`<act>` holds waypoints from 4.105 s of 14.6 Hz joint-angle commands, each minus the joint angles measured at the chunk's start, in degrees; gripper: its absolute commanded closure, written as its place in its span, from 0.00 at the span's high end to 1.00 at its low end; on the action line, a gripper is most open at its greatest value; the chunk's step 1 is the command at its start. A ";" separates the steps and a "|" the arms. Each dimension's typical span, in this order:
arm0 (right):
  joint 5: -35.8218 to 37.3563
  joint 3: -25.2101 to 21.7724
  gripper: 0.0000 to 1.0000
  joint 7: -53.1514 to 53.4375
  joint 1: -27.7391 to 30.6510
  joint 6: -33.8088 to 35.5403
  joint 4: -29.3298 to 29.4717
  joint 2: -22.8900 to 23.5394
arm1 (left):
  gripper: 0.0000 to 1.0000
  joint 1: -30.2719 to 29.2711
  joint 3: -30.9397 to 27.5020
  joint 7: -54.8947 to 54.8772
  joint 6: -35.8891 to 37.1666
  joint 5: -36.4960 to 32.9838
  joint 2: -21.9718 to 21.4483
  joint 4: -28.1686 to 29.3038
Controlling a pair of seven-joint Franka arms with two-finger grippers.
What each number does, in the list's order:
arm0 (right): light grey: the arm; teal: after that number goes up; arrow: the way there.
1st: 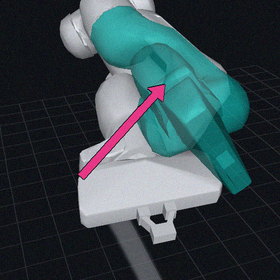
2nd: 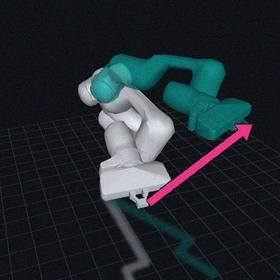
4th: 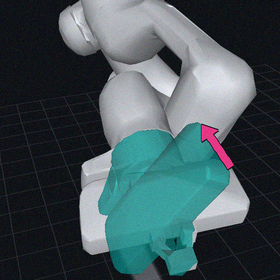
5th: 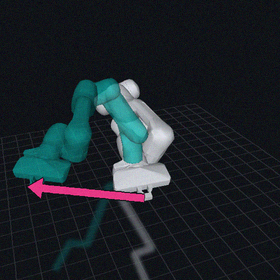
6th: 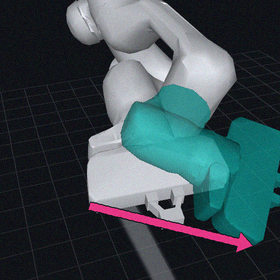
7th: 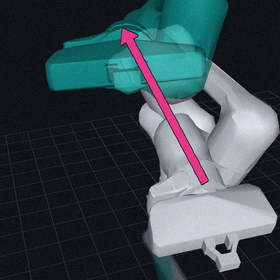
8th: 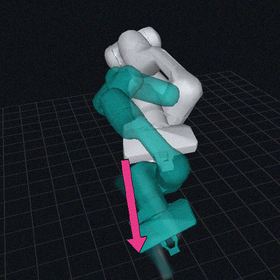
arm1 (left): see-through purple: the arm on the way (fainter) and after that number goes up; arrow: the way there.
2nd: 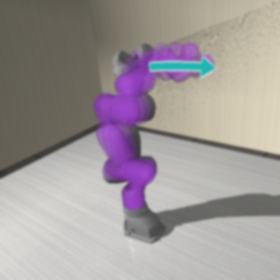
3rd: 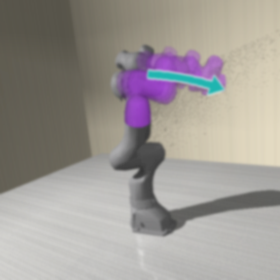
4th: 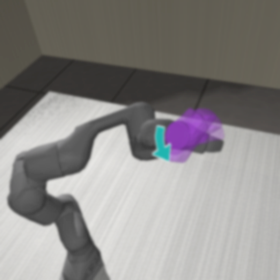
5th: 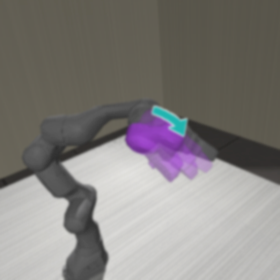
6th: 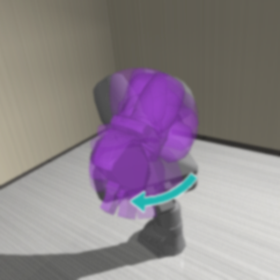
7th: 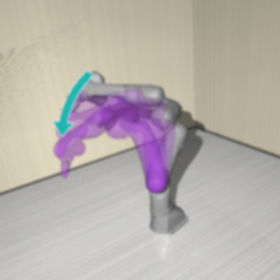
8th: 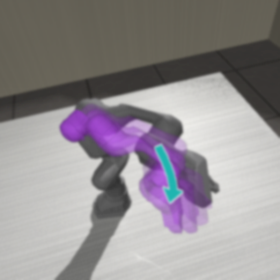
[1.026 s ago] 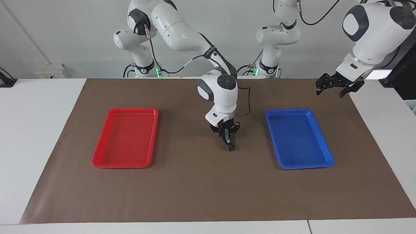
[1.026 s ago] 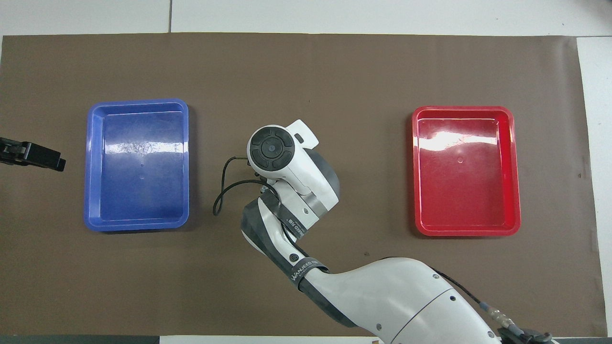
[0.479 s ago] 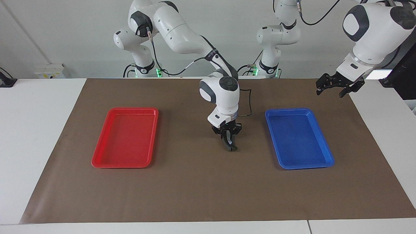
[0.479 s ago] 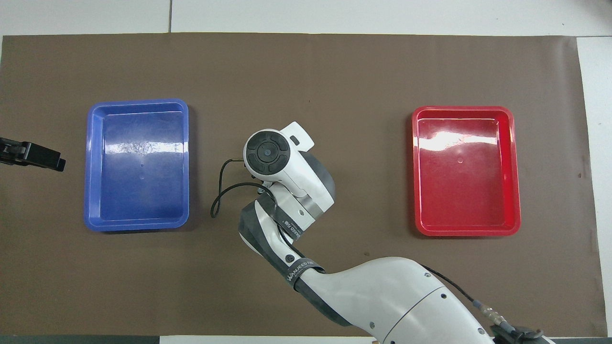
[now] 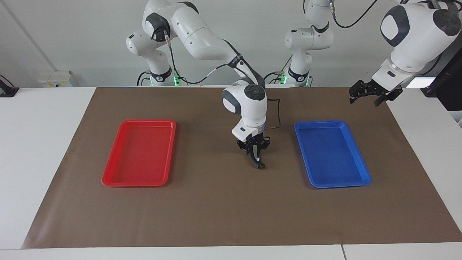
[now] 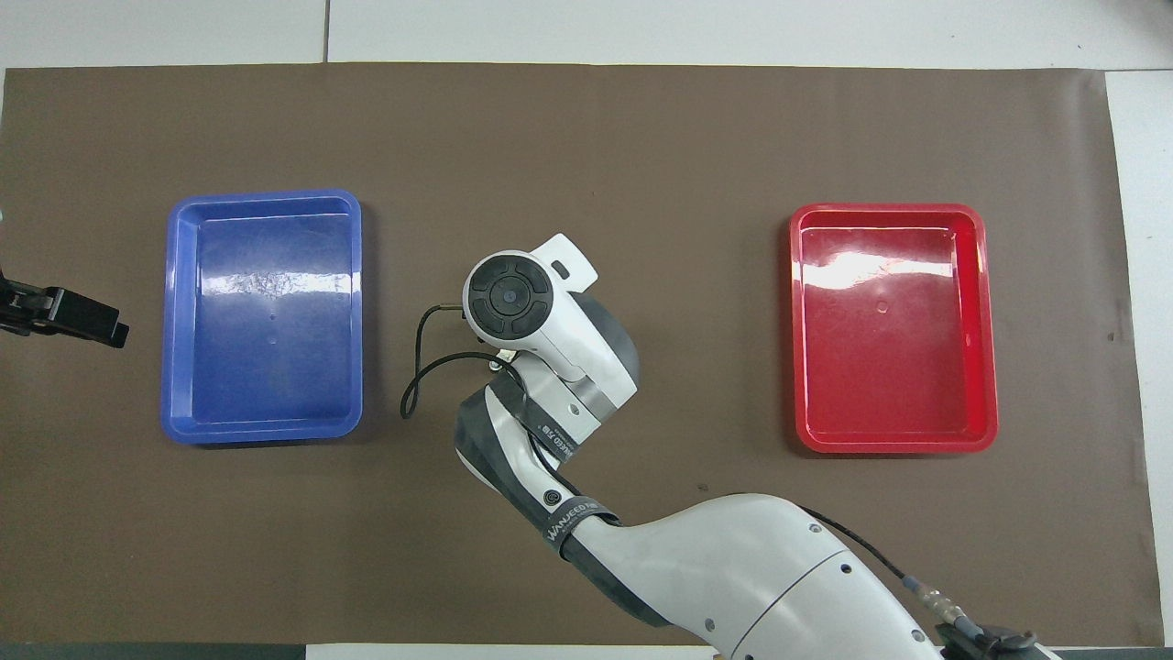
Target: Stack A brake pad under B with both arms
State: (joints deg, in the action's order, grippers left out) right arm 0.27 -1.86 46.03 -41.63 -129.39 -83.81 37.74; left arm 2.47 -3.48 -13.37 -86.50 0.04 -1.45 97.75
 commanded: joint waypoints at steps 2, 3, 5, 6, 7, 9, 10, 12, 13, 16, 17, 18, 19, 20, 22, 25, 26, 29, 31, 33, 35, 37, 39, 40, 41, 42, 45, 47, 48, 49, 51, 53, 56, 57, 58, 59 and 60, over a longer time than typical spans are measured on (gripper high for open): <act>1.57 -0.25 0.99 1.70 1.11 1.07 0.93 -1.26 | 0.99 -0.71 0.40 -0.43 1.94 -0.12 -0.75 0.25; 1.83 -0.33 0.99 1.52 1.55 1.77 0.58 -1.70 | 0.99 -0.71 0.40 -0.52 1.94 -0.12 -0.75 0.25; 2.63 -0.51 0.99 0.73 3.04 5.01 -0.90 -5.02 | 0.99 -0.79 0.40 -0.52 1.94 -0.12 -0.75 0.25; 2.71 -0.51 0.99 0.73 4.62 6.77 -1.70 -7.30 | 0.99 -0.71 0.40 -0.52 1.94 -0.12 -0.75 0.25; 2.72 -0.51 0.99 0.64 6.37 7.83 -2.31 -9.24 | 0.99 -0.71 0.40 -0.52 1.94 -0.12 -0.75 0.25; 2.80 -0.51 0.99 -1.98 9.80 9.50 -5.12 -13.89 | 0.99 -0.71 0.40 -0.52 1.94 -0.12 -0.75 0.25; 2.80 -0.51 0.99 -4.26 11.82 10.73 -6.44 -16.27 | 0.99 -0.71 0.40 -0.52 1.94 -0.12 -0.75 0.25; 2.80 -0.51 0.99 -9.18 16.47 14.85 -8.03 -20.93 | 0.99 -0.71 0.40 -0.52 1.94 -0.12 -0.75 0.25; 2.80 -0.42 0.99 -11.90 18.76 17.39 -8.03 -22.43 | 0.99 -0.71 0.40 -0.52 1.94 -0.12 -0.75 0.25; 2.72 -0.42 0.99 -20.07 26.23 22.50 -8.03 -26.47 | 0.99 -0.71 0.40 -0.52 1.77 -0.12 -0.66 -0.01; 2.63 -0.42 0.99 -22.88 27.91 23.82 -8.12 -27.79 | 0.99 -0.62 0.40 -0.43 1.42 -0.12 -0.49 -0.28; 2.54 -0.34 0.99 -24.57 29.84 25.66 -8.12 -29.11 | 0.99 -0.36 0.40 -0.43 0.37 -0.12 -0.40 -0.28; 2.19 -0.34 0.99 -26.24 31.68 27.42 -8.03 -30.25 | 0.99 -0.36 0.40 -0.43 -1.73 -0.12 -0.22 -0.28; 1.84 -0.34 0.99 -28.34 33.27 29.01 -8.12 -31.57 | 0.99 -0.36 0.40 -0.60 -4.01 -0.12 -0.13 -0.19; 1.84 -0.34 0.99 -32.91 35.56 33.04 -8.12 -33.86 | 0.99 -0.27 0.40 -0.87 -6.74 -0.12 0.04 -0.19; 1.84 -0.25 0.99 -36.00 39.24 38.06 -8.03 -36.94 | 0.99 -0.18 0.40 -0.87 -9.21 -0.39 0.04 -0.28; 1.84 -0.16 0.99 -37.75 40.83 39.21 -8.03 -37.90 | 0.99 -0.18 0.40 -0.87 -9.30 -0.47 0.13 -0.28; 1.75 0.19 0.99 -39.61 43.39 43.34 -7.86 -39.67 | 0.99 -0.27 0.40 -0.69 -8.60 -0.56 0.04 -0.28; 1.75 1.41 0.99 -39.70 44.26 44.14 -7.68 -40.02 | 0.99 -0.35 0.40 -0.43 -8.43 -0.56 -0.05 -0.02; 1.75 3.79 0.99 -39.35 45.50 44.49 -7.68 -40.11 | 0.99 -0.53 0.40 -0.43 -8.34 -0.56 -0.13 0.25; 1.75 3.80 0.99 -39.26 44.97 44.14 -7.85 -40.11 | 0.99 -0.62 0.40 -0.52 -8.43 -0.56 -0.13 0.34; 1.75 3.71 0.99 -39.26 44.53 44.14 -7.68 -40.11 | 0.99 -0.62 0.40 -0.52 -8.51 -0.56 -0.13 0.34; 1.75 3.79 0.99 -39.61 44.71 44.58 -7.16 -39.93 | 0.99 -0.71 0.40 -0.61 -9.04 -0.56 -0.13 0.25; 1.75 3.80 0.99 -39.61 44.71 44.58 -6.81 -39.76 | 0.99 -0.62 0.40 -0.61 -8.26 -0.56 -0.13 0.25; 1.75 3.80 0.99 -39.61 44.71 44.58 -6.63 -39.58 | 0.99 -0.71 0.40 -0.61 -8.16 -0.56 -0.22 0.25; 1.31 3.80 0.99 -39.70 44.71 44.75 -5.93 -39.41 | 0.99 -0.71 0.40 -0.52 -8.51 -0.56 -0.22 0.25; 1.31 3.88 0.99 -42.23 44.71 47.03 -4.26 -38.88 | 0.99 -0.80 0.40 -0.52 -8.34 -0.56 -0.22 0.25; 1.31 3.88 0.99 -43.39 44.62 46.78 -4.25 -38.70 | 0.99 -0.71 0.40 -0.52 -8.34 -0.56 -0.22 0.25; 1.22 3.88 0.99 -43.48 44.62 46.69 -4.25 -38.70 | 0.99 -0.71 0.40 -0.52 -8.34 -0.56 -0.22 0.25; 1.13 3.88 0.99 -43.31 44.53 46.69 -4.34 -38.79 | 0.99 -0.71 0.40 -0.52 -8.34 -0.56 -0.13 0.25; 1.40 4.06 0.99 -43.39 44.53 46.60 -4.51 -38.88 | 0.99 -0.71 0.40 -0.52 -8.34 -0.56 -0.22 0.25; 1.22 4.50 0.99 -43.48 44.53 46.42 -4.96 -39.05 | 0.99 -0.71 0.40 -0.52 -8.34 -0.48 -0.22 0.25; 1.13 4.67 0.99 -43.30 44.53 46.42 -5.04 -39.14 | 0.99 -0.79 0.40 -0.52 -8.34 -0.56 -0.22 0.25; 1.13 4.67 0.99 -43.30 44.62 46.42 -5.04 -39.14 | 0.99 -0.71 0.40 -0.52 -8.34 -0.56 -0.22 0.25; 1.13 4.67 0.99 -43.22 44.62 46.42 -5.04 -39.06 | 0.99 -0.71 0.40 -0.52 -8.34 -0.56 -0.22 0.25; 1.13 4.67 0.99 -43.30 44.62 46.42 -5.04 -39.05 | 0.99 -0.71 0.40 -0.52 -8.34 -0.56 -0.22 0.25; 1.13 4.67 0.99 -43.30 44.62 46.34 -4.96 -39.05 | 0.99 -0.71 0.40 -0.52 -8.34 -0.48 -0.22 0.25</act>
State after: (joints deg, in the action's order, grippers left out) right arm 2.26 2.30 4.01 2.09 -83.46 -89.01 -1.38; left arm 2.30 -3.38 -13.47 -94.86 0.00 -1.42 97.82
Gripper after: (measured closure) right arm 0.004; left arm 0.009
